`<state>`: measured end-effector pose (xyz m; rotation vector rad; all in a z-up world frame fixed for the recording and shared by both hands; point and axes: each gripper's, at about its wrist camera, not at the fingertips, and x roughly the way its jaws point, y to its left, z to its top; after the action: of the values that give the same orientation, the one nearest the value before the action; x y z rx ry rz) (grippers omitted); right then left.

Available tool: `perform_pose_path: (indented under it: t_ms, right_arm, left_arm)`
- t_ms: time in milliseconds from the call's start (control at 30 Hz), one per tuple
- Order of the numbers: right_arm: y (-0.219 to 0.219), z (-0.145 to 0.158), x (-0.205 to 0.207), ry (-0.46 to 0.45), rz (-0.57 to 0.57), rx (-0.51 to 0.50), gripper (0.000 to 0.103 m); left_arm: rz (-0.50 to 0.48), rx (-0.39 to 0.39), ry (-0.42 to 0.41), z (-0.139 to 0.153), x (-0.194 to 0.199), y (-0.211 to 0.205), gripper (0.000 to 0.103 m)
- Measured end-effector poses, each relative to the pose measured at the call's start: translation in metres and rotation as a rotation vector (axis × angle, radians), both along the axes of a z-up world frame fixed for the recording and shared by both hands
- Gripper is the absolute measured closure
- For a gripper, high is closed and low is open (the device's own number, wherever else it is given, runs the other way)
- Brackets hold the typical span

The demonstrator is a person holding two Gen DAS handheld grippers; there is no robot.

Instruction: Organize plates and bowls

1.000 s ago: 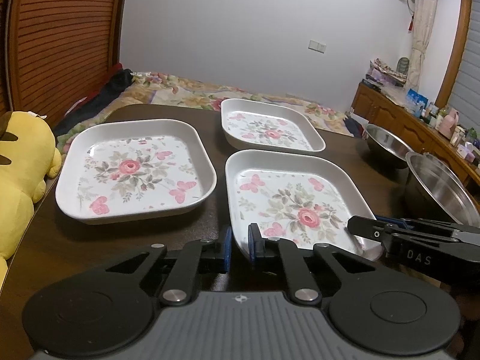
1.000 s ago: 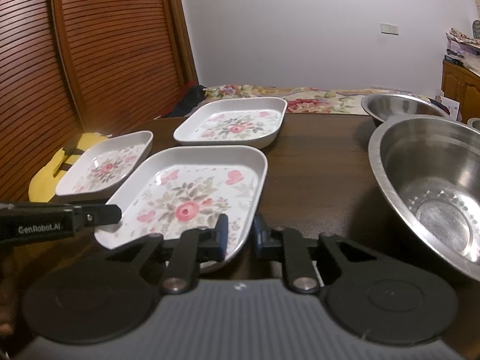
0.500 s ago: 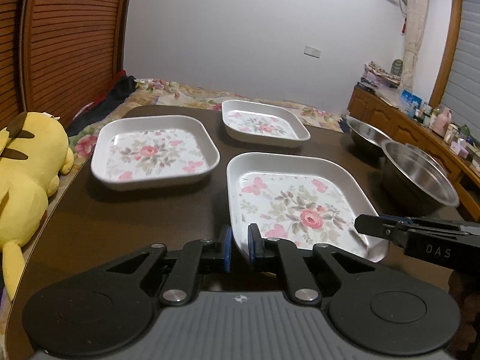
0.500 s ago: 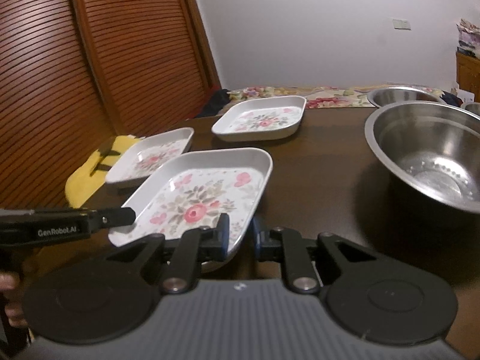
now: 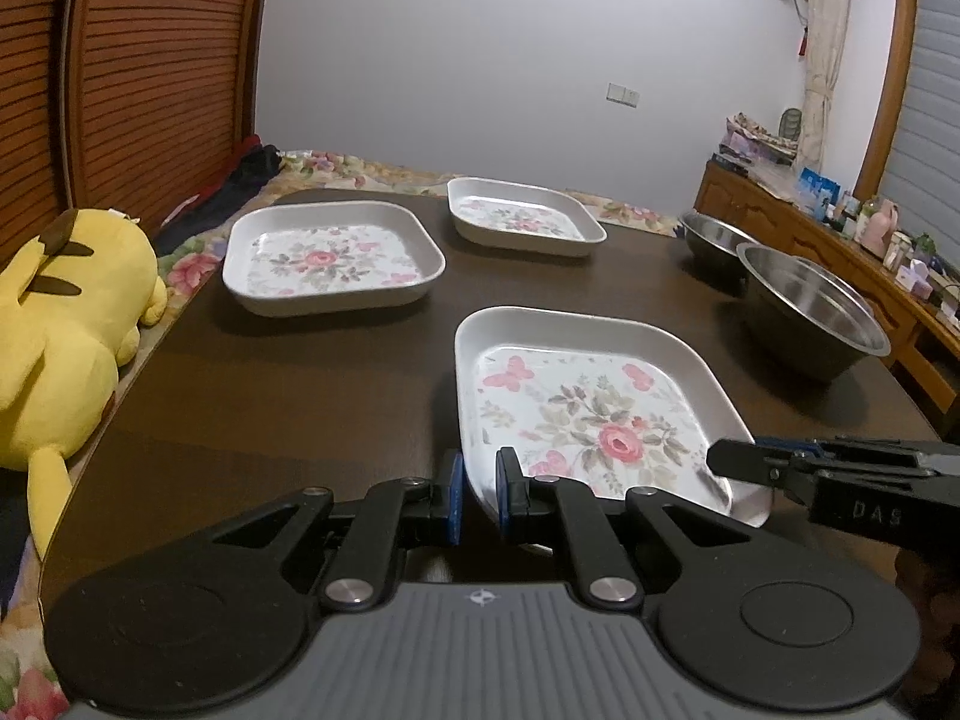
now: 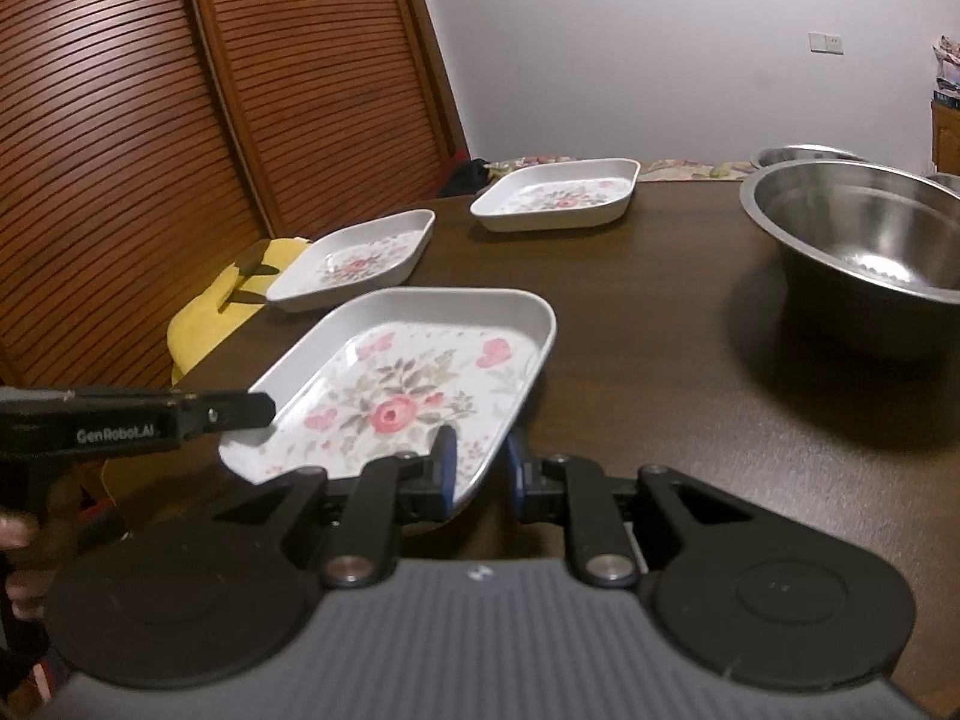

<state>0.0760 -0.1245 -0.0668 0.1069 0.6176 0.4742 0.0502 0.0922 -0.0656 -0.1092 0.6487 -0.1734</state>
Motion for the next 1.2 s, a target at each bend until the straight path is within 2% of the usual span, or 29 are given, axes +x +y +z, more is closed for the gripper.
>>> perform_pose_path:
  t_ms: [267,933,967,1067,1200]
  right_arm:
    - [0.009,-0.005,-0.007,-0.012,0.014,-0.03,0.08]
    - [0.002,-0.006,-0.007,-0.015,-0.018,-0.006,0.078]
    - [0.001,-0.005,-0.007,-0.016,-0.025,-0.006,0.075]
    - [-0.003,-0.003,-0.007,-0.024,-0.038,0.002,0.074]
    - [-0.007,0.002,-0.007,-0.042,-0.052,0.009,0.074]
  left_arm:
    - [0.01,0.011,0.01,-0.007,-0.002,0.0,0.09]
    - [0.025,-0.005,0.007,-0.007,0.0,0.001,0.09]
    - [0.028,-0.006,0.005,-0.006,-0.001,0.002,0.087]
    - [0.035,-0.009,-0.002,-0.004,-0.001,0.003,0.079]
    - [0.044,-0.012,-0.016,0.002,-0.001,0.005,0.075]
